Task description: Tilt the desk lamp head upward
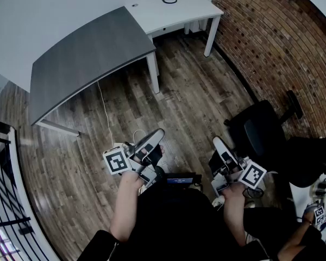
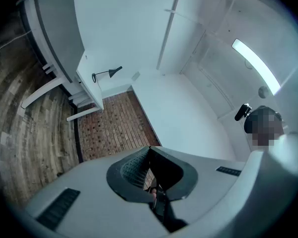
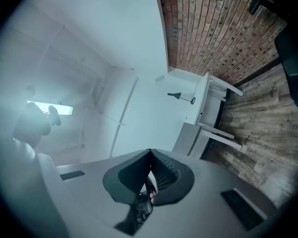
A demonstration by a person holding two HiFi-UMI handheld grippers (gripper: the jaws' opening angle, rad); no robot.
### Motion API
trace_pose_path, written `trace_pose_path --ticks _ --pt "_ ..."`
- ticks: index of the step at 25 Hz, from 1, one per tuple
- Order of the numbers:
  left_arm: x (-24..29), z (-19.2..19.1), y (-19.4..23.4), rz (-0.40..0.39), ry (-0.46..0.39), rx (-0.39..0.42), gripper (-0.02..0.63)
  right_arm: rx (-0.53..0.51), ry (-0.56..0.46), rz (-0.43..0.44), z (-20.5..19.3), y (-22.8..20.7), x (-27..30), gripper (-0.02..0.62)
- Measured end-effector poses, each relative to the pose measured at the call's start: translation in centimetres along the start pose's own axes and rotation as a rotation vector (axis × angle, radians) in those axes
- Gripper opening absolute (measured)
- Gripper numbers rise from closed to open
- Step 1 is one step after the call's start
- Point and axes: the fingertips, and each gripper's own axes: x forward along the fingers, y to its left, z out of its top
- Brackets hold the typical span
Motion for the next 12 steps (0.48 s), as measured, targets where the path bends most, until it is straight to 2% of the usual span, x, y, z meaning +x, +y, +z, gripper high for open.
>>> trace_pose_path --ticks 12 --pt "-0.71 0.37 0.87 -0.004 -0.006 -0.016 0.011 0.004 0.010 -0.015 -1.03 -0.39 0.45 0.014"
